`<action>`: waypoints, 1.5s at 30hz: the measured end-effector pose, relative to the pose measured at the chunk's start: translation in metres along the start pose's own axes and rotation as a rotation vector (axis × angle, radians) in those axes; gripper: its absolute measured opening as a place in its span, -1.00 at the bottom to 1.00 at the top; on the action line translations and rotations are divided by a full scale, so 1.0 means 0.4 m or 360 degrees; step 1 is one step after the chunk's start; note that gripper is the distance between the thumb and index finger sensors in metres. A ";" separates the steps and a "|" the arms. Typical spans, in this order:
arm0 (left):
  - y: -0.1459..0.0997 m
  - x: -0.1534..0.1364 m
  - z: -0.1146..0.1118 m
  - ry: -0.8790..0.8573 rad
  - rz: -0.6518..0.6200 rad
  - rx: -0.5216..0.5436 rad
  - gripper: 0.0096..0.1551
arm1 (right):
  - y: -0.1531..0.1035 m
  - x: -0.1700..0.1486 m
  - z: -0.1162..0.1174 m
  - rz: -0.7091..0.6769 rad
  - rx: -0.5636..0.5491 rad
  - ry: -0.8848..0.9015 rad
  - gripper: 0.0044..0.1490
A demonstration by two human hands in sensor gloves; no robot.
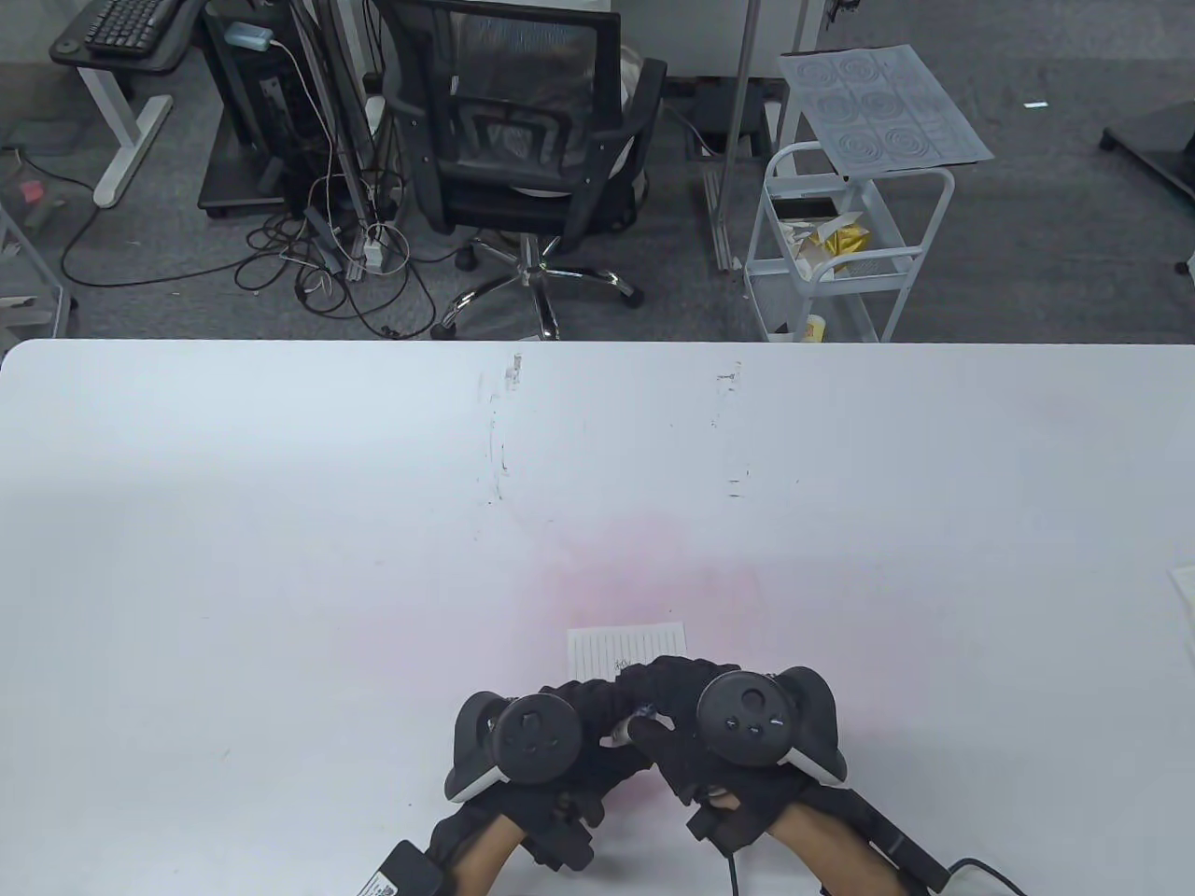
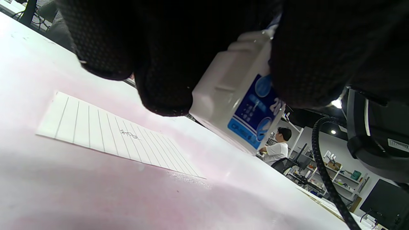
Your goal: Brush correction fluid to cover black text
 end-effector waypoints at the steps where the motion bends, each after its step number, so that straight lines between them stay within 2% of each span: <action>1: 0.000 -0.001 0.001 0.0010 0.0004 0.0007 -0.31 | 0.001 -0.004 0.002 0.0015 0.0026 0.0029 -0.34; 4: -0.001 -0.004 0.006 0.0007 0.0015 0.0021 -0.31 | -0.002 -0.016 -0.002 0.0063 -0.0067 0.0005 -0.22; 6: -0.002 -0.002 0.007 0.0029 0.0015 0.0029 -0.31 | -0.007 -0.023 -0.004 0.0163 -0.0157 -0.0186 -0.15; 8: 0.000 0.000 0.004 0.0049 0.0016 0.0024 -0.31 | -0.008 -0.021 0.001 0.0168 -0.0170 -0.0289 -0.22; 12: 0.001 0.003 -0.001 0.0071 0.0016 0.0009 -0.31 | -0.004 -0.013 0.009 0.0135 -0.0107 -0.0221 -0.37; 19: 0.001 0.004 0.001 0.0067 0.0025 0.0025 -0.31 | -0.003 0.002 0.008 -0.0002 -0.0027 0.0011 -0.33; 22: -0.001 0.002 0.004 0.0077 0.0024 0.0034 -0.31 | -0.005 -0.004 0.005 0.0061 -0.0049 -0.0115 -0.16; 24: -0.001 0.003 0.004 0.0089 0.0024 0.0037 -0.31 | -0.008 -0.009 0.008 0.0124 -0.0084 -0.0265 -0.12; 27: 0.000 0.006 0.002 0.0107 0.0027 0.0035 -0.31 | -0.010 -0.010 0.020 0.0177 -0.0140 -0.0406 -0.24; 31: 0.000 0.007 0.000 0.0139 0.0025 0.0024 -0.31 | -0.009 0.001 0.021 0.0155 -0.0108 -0.0399 -0.34; 38: 0.001 0.008 -0.002 0.0139 0.0019 0.0013 -0.31 | -0.006 0.004 0.010 0.0105 0.0001 -0.0265 -0.37; 41: -0.001 0.001 -0.007 0.0232 0.0018 -0.0017 -0.31 | -0.007 0.002 -0.013 0.0109 0.0003 -0.0176 -0.39; 45: 0.000 0.000 -0.004 0.0196 0.0026 -0.0003 -0.31 | -0.010 -0.002 -0.033 0.0103 -0.0021 -0.0176 -0.39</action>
Point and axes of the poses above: the tracker on the back of each hand, its own x axis roughly to the thumb side, its own y axis roughly from the wrist to the fingertips, z = x × y, the point moved 3 cm from there along y, roughly from the wrist to the fingertips, and after that the axes turned 3 degrees about -y, right-handed, at the moved point
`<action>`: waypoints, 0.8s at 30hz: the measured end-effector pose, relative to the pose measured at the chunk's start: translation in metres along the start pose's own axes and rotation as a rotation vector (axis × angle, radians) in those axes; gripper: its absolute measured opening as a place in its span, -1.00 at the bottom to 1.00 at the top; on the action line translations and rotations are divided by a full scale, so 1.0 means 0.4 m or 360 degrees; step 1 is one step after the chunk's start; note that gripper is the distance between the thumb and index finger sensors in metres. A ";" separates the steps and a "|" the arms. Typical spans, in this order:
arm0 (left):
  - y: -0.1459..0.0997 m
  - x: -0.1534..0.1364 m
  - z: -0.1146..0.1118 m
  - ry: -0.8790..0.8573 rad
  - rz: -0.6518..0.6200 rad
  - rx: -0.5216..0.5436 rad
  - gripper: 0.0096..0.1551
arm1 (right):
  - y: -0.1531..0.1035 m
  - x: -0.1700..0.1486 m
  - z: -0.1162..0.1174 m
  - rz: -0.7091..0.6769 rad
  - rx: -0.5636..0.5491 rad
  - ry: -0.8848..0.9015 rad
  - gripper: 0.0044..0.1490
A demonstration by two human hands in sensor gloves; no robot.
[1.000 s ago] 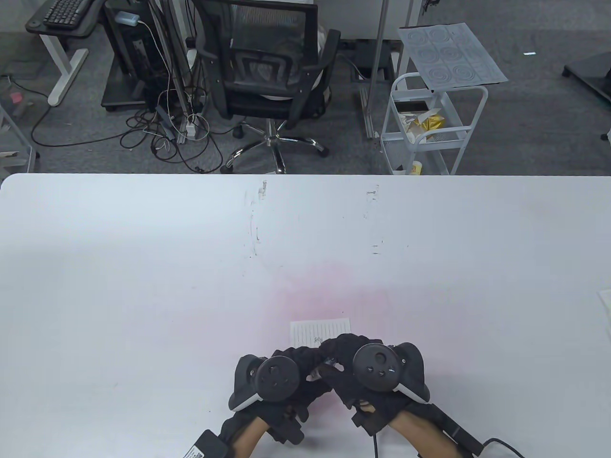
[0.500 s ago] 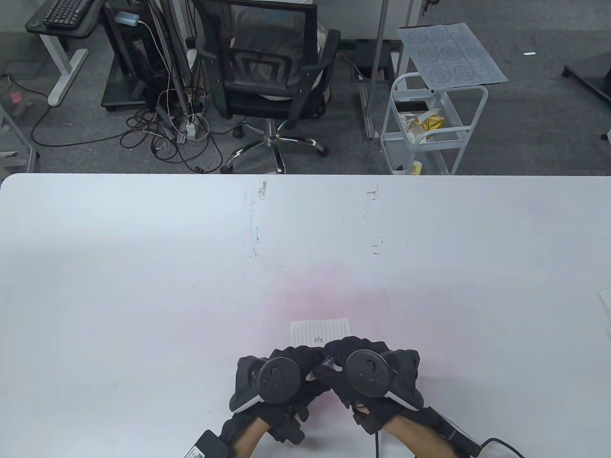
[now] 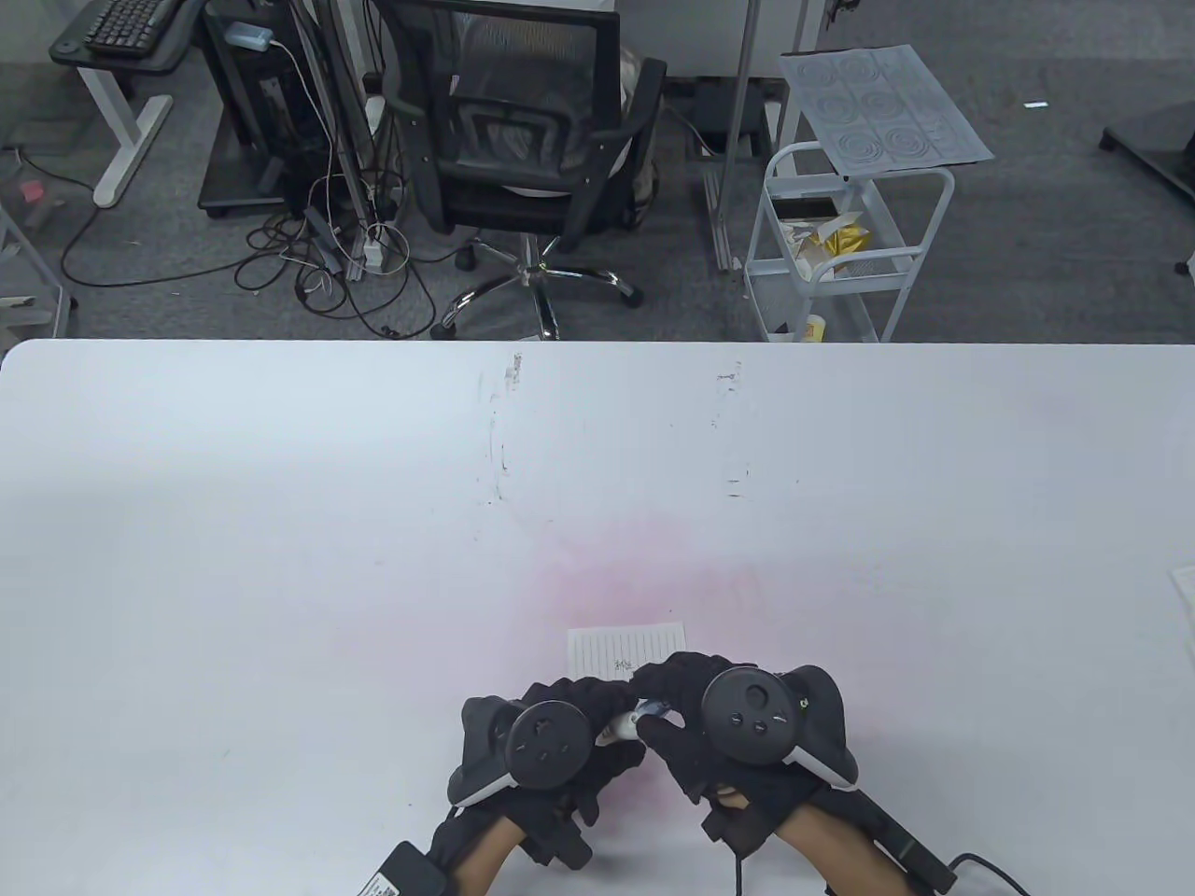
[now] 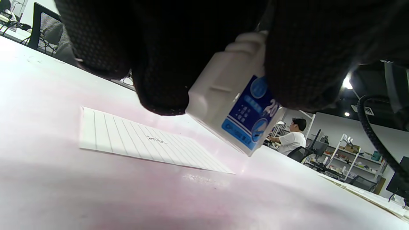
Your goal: Brush correction fluid to cover black text
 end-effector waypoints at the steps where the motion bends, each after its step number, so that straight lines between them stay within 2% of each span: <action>1: 0.000 0.001 0.000 0.0001 0.0000 0.0001 -0.31 | 0.000 -0.001 -0.001 0.0001 0.0000 0.0002 -0.39; 12: 0.000 -0.008 0.001 0.0038 0.0024 -0.0010 -0.31 | -0.005 -0.008 -0.028 0.0004 -0.0053 0.0031 -0.39; 24: 0.000 -0.014 0.006 0.0049 0.0050 -0.0021 -0.31 | -0.007 -0.014 -0.031 0.0006 -0.0083 0.0055 -0.39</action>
Point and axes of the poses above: the tracker on the back of each hand, its own x axis roughly to the thumb side, its own y axis roughly from the wrist to the fingertips, z = x × y, the point moved 3 cm from there along y, roughly from the wrist to the fingertips, and after that the axes turned 3 degrees about -y, right-handed, at the moved point
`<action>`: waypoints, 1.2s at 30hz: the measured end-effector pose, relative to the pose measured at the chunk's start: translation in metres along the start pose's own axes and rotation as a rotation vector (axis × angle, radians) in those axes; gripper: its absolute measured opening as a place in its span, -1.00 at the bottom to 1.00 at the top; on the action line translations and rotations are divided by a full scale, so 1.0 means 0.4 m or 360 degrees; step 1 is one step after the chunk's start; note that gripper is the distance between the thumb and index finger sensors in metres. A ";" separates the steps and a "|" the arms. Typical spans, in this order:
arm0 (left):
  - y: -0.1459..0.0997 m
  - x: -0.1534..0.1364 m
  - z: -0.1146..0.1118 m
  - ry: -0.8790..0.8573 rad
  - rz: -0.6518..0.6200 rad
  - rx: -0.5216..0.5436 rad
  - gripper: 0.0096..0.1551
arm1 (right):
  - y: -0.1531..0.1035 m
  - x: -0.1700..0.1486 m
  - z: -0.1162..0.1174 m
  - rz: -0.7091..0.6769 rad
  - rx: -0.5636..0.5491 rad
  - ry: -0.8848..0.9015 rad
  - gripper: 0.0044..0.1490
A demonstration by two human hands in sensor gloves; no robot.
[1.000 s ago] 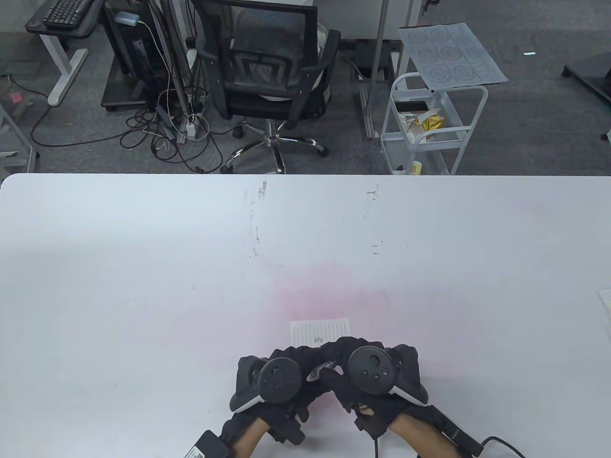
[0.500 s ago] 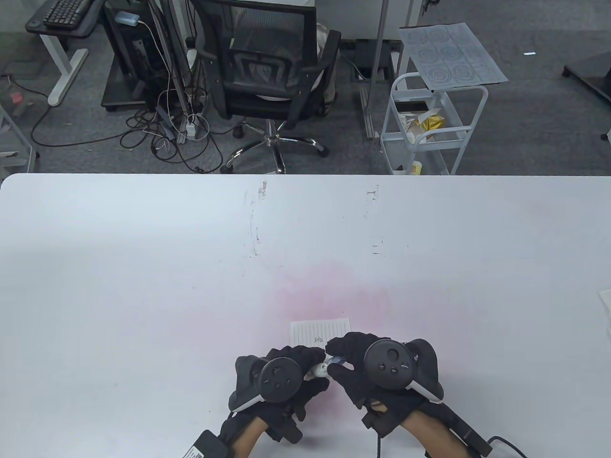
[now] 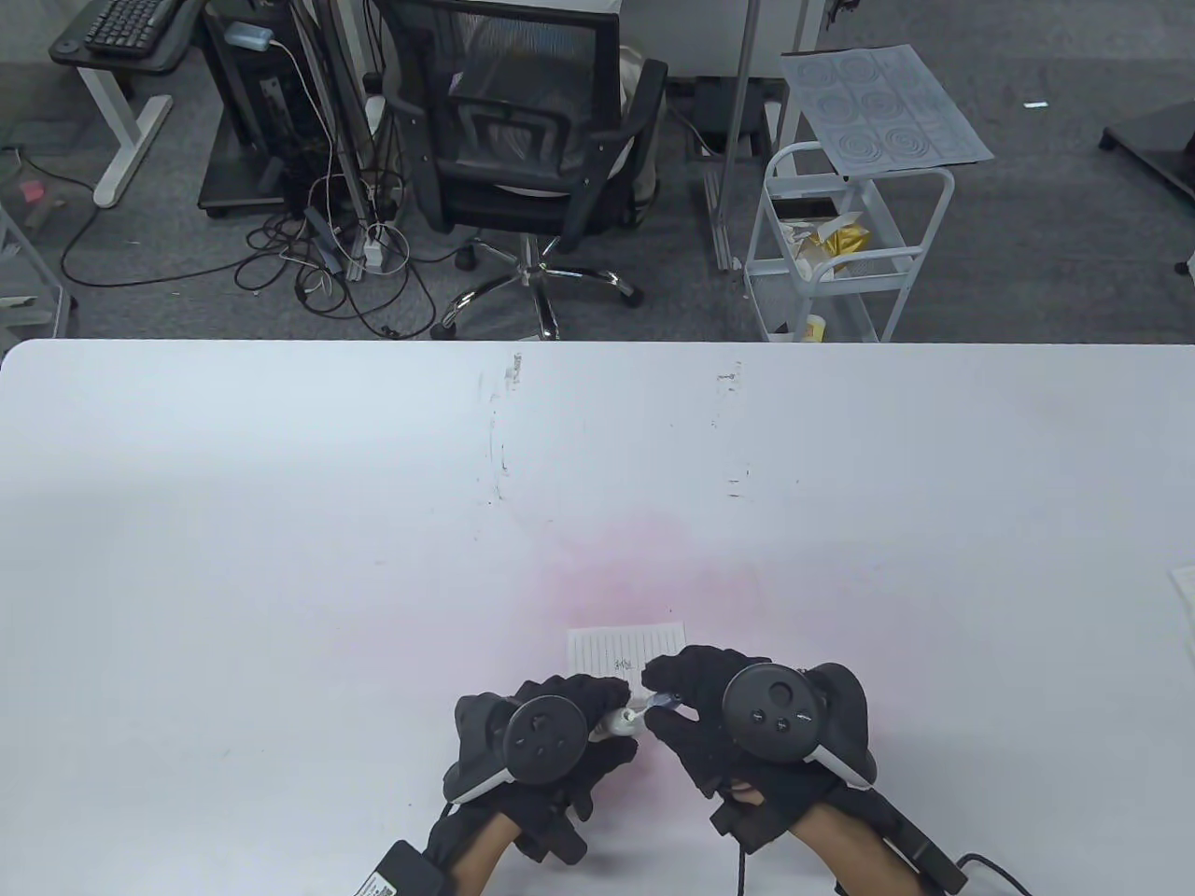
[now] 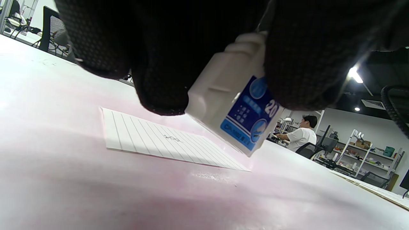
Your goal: Brush correction fluid to cover black text
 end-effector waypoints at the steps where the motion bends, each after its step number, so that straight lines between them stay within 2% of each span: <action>1: 0.000 0.000 0.001 0.0000 0.0002 -0.0001 -0.31 | 0.000 0.000 0.000 0.0000 -0.0005 0.0003 -0.39; 12: -0.001 -0.004 0.004 -0.0009 0.0011 0.0004 -0.31 | -0.006 -0.009 -0.025 -0.0003 -0.0132 0.0109 -0.39; 21: -0.009 0.000 -0.010 -0.0059 0.0000 -0.0033 -0.30 | -0.010 -0.063 -0.050 0.0093 -0.0371 0.0223 -0.39; 28: -0.009 -0.001 -0.046 -0.0016 -0.0012 -0.0155 -0.30 | -0.003 -0.101 -0.036 0.0169 -0.0385 0.0225 -0.39; 36: -0.011 -0.011 -0.056 -0.0025 0.0004 -0.0229 -0.29 | 0.002 -0.112 -0.029 0.0193 -0.0381 0.0229 -0.39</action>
Point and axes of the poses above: the tracker on the back of each hand, its own x axis roughly to the thumb side, its own y axis roughly from the wrist to the fingertips, z = x × y, the point moved 3 cm from there along y, roughly from the wrist to the fingertips, and after that the axes turned 3 degrees about -y, right-handed, at the moved point
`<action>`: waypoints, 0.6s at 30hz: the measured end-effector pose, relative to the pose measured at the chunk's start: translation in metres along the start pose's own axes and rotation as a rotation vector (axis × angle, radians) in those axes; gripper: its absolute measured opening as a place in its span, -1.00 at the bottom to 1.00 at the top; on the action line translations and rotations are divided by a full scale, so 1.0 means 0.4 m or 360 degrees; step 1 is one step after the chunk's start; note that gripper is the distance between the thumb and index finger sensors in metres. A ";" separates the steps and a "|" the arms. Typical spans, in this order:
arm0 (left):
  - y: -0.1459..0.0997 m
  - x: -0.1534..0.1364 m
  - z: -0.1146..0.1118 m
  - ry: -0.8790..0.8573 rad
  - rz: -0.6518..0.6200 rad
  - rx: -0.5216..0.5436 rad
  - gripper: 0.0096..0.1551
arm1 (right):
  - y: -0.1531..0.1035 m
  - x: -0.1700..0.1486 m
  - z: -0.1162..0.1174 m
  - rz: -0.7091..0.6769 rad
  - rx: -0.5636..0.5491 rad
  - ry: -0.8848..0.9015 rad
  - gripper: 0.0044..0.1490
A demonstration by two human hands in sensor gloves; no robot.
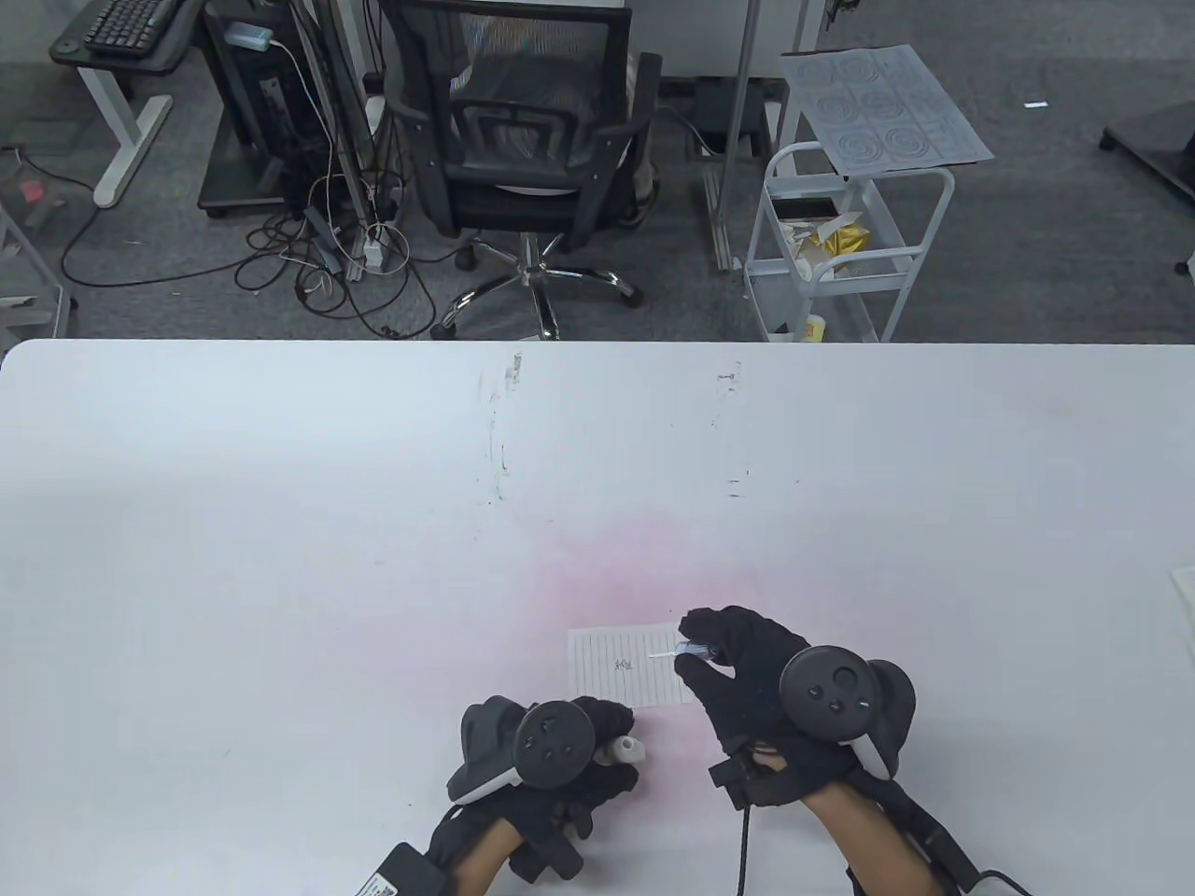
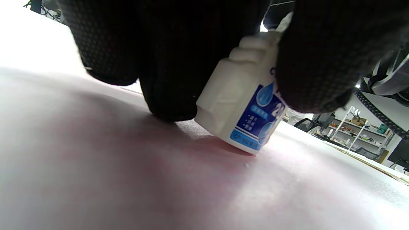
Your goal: Brush correction fluid to cover black text
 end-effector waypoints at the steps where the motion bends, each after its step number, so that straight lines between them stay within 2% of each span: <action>1: 0.000 0.000 -0.001 0.0004 -0.0004 -0.0014 -0.29 | 0.000 0.000 0.000 0.0001 0.0003 -0.0002 -0.39; 7: -0.002 0.004 0.000 0.0070 -0.0024 -0.0054 -0.27 | 0.000 0.000 0.002 0.0001 0.0012 -0.0007 -0.39; 10: -0.008 0.005 0.017 0.0080 -0.0038 -0.0045 -0.20 | 0.000 0.000 0.002 -0.0001 0.0010 -0.0004 -0.39; 18: -0.035 -0.016 0.130 -0.0033 -0.0027 0.0278 -0.07 | 0.007 -0.008 0.011 0.0018 -0.0008 0.0004 -0.39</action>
Point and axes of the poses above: the tracker on the back of each hand, its own x axis roughly to the thumb side, its own y axis roughly from the wrist to the fingertips, z = x × y, the point moved 3 cm from there along y, roughly from the wrist to the fingertips, and after that the axes turned 3 degrees about -y, right-handed, at the moved point
